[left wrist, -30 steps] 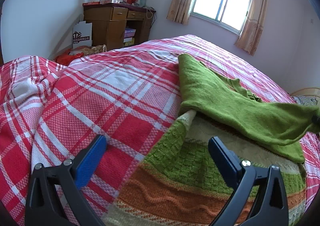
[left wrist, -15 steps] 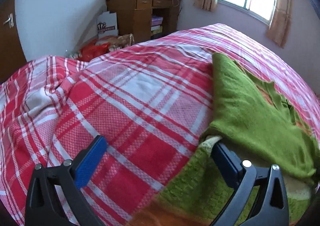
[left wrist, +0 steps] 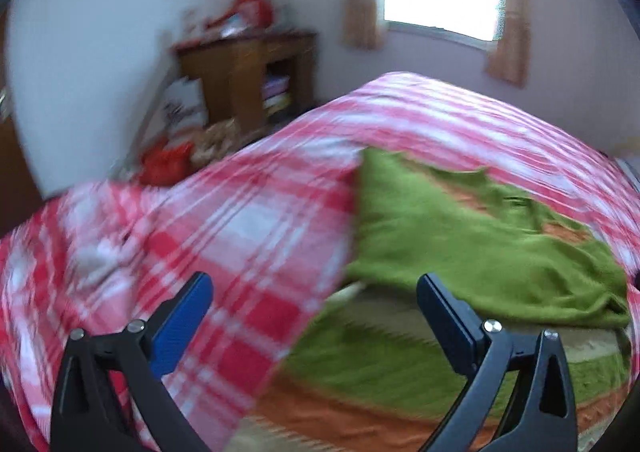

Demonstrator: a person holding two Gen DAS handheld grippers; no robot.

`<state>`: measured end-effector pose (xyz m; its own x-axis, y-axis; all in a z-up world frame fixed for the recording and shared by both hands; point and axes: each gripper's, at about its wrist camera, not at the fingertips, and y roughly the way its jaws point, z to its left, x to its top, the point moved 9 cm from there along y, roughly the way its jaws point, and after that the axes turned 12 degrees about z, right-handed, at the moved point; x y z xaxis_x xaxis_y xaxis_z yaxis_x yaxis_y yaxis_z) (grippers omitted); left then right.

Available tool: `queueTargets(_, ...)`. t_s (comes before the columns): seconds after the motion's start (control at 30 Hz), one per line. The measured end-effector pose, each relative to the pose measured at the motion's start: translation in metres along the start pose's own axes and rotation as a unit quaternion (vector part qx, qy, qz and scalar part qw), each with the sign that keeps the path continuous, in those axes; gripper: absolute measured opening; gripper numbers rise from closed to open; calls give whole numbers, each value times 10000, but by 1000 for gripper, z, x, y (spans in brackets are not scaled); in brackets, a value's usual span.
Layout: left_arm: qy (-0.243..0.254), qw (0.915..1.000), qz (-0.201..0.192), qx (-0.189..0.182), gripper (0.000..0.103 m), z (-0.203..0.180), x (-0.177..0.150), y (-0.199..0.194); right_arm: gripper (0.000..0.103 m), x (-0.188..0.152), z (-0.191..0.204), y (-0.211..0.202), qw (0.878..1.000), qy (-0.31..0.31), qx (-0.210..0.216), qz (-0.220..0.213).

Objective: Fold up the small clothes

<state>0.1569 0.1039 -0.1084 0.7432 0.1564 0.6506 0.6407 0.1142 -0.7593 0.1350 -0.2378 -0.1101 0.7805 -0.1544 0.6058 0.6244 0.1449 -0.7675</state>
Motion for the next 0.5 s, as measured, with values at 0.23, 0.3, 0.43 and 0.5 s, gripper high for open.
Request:
queueTargets(0.23, 615, 9947, 725, 401, 103, -14, -6, 59, 9, -36, 27, 55, 9954, -297, 180, 895)
queueTargets(0.3, 474, 9960, 752, 102, 103, -4, -10, 53, 9, -45, 25, 46, 9939, -446, 82, 1004)
queueTargets(0.43, 556, 9974, 454, 10, 103, 18, -23, 21, 9, -61, 5, -4, 9975, -296, -44, 641)
queueTargets(0.5, 665, 9971, 283, -231, 103, 28, -33, -1, 9, -69, -6, -37, 9992, -219, -78, 336)
